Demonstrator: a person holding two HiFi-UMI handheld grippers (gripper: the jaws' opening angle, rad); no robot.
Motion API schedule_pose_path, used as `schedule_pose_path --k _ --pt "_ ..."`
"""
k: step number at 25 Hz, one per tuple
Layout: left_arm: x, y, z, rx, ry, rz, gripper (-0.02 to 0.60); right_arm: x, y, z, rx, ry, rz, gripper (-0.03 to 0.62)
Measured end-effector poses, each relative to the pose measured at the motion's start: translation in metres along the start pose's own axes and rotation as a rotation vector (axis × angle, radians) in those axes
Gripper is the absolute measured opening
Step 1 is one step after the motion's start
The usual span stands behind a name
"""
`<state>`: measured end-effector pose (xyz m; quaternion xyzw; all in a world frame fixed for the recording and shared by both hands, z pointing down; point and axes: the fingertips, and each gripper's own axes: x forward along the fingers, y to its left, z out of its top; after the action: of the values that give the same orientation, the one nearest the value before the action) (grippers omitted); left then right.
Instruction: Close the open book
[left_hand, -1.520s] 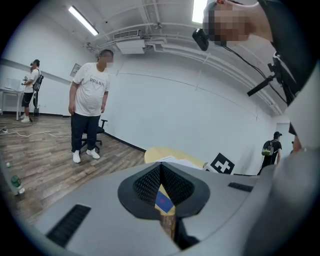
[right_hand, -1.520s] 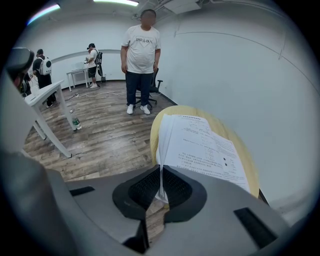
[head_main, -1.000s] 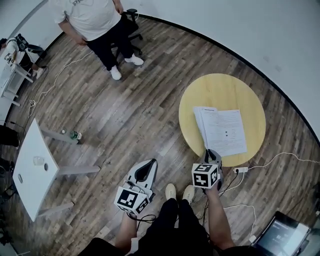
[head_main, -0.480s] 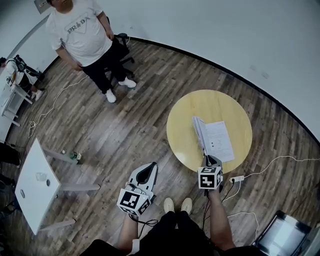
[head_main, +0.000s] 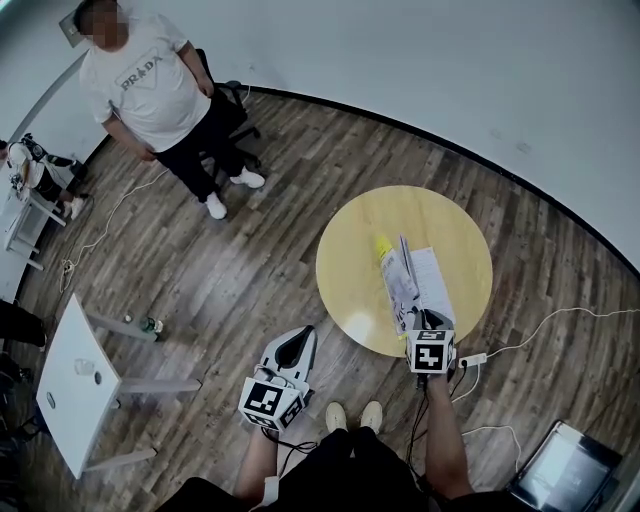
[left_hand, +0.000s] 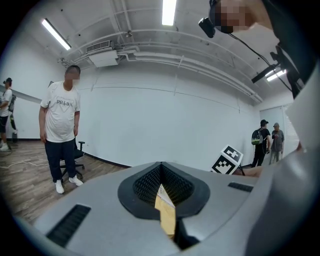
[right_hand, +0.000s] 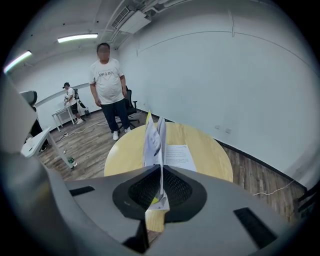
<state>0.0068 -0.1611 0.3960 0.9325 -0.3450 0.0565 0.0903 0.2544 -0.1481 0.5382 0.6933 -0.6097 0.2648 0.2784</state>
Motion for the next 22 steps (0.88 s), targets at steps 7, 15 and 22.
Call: schedule_pose_path --k 7,15,22 --pt "0.026 -0.021 0.001 0.017 0.001 -0.002 -0.002 0.008 -0.045 -0.016 0.064 0.016 -0.011 0.025" --pt "0.051 -0.035 -0.016 0.020 0.037 -0.008 -0.002 0.033 -0.082 -0.044 0.124 0.042 0.002 0.021" --pt "0.069 -0.046 -0.041 0.013 0.082 -0.020 -0.002 0.052 -0.099 -0.061 0.154 0.045 0.014 0.021"
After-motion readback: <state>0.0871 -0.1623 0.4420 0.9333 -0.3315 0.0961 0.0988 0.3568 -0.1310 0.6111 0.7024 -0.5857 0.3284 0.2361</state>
